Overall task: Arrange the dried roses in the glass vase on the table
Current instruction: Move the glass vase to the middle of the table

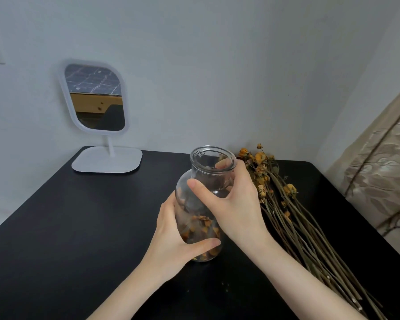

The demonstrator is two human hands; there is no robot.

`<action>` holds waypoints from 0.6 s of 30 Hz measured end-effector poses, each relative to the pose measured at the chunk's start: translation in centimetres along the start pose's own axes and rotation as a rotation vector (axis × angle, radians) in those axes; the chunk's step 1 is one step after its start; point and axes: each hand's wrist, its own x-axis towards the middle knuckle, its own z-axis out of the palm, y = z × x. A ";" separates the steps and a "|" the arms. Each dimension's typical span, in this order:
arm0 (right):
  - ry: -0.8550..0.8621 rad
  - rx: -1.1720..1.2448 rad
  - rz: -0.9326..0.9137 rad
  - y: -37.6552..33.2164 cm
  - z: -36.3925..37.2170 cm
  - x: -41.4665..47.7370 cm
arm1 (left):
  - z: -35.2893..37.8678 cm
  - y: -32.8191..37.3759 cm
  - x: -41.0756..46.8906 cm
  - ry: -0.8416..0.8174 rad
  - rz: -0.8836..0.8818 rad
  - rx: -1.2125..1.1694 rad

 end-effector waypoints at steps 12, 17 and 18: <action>-0.055 0.001 0.038 0.7 -3.5 -0.8 | 0.2 1.9 -5.0 0.351 0.128 -0.062; 0.008 0.027 0.124 2.6 -6.9 -1.4 | 3.0 3.1 -6.9 -0.014 0.084 -0.055; 0.035 0.021 0.160 3.1 -7.7 -1.3 | 4.0 3.4 -6.8 -0.117 0.065 -0.046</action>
